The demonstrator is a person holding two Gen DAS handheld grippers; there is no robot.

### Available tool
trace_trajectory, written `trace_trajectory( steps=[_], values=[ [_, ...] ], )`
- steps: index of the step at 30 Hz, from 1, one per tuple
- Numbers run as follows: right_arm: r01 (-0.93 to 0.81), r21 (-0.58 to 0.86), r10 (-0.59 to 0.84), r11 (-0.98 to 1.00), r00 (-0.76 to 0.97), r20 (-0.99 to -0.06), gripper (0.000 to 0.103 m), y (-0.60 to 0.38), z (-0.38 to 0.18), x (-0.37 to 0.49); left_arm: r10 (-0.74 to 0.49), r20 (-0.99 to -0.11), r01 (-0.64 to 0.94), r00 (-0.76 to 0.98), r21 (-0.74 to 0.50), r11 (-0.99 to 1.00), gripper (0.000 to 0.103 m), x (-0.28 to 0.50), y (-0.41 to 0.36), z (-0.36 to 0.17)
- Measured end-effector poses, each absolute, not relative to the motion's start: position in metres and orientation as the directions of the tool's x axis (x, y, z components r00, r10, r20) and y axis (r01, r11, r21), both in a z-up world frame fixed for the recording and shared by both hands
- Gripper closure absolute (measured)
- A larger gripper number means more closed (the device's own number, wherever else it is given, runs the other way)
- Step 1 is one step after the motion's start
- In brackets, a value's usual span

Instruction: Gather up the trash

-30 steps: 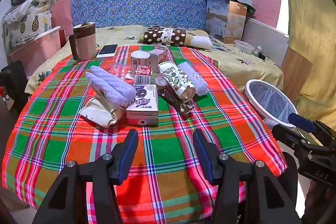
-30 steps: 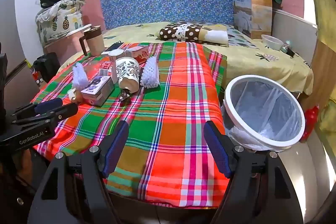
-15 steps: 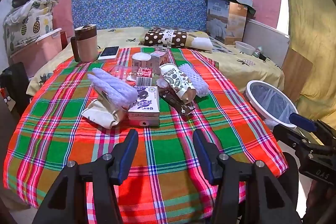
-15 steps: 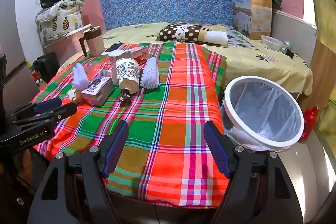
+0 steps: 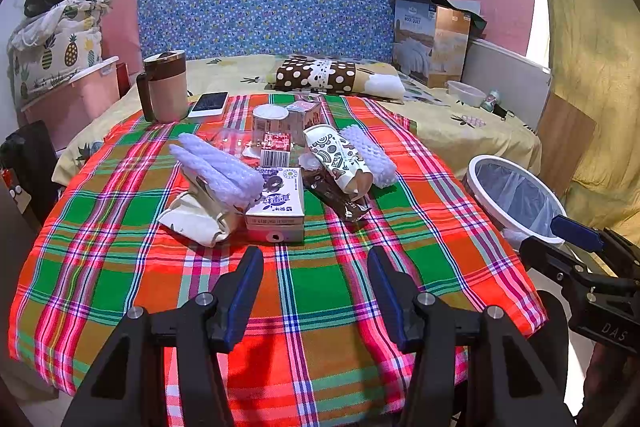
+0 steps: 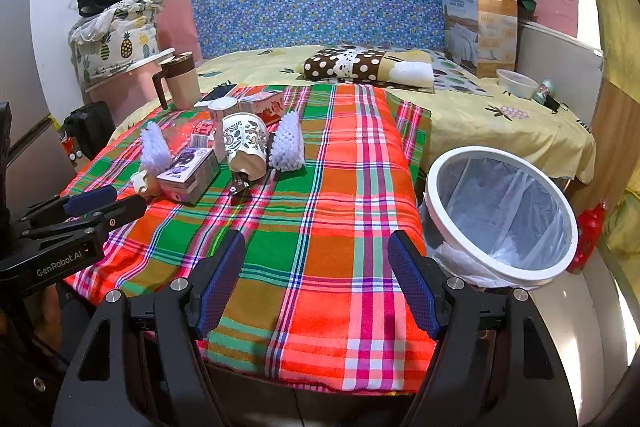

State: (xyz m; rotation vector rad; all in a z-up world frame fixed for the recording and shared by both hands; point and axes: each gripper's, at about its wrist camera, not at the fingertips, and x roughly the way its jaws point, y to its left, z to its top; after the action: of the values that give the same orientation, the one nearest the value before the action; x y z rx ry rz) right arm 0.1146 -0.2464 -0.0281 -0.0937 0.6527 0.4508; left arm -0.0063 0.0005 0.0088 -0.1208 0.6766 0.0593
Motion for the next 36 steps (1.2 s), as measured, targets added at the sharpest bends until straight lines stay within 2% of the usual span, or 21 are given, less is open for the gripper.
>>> trace_trajectory(
  steps=[36],
  values=[
    [-0.435,0.055,0.377,0.899,0.703,-0.603,0.028,-0.2448,-0.0277,0.1103,0.027,-0.618,-0.102,0.785,-0.087,0.991,0.049,-0.0132,0.0027,0.0123]
  ],
)
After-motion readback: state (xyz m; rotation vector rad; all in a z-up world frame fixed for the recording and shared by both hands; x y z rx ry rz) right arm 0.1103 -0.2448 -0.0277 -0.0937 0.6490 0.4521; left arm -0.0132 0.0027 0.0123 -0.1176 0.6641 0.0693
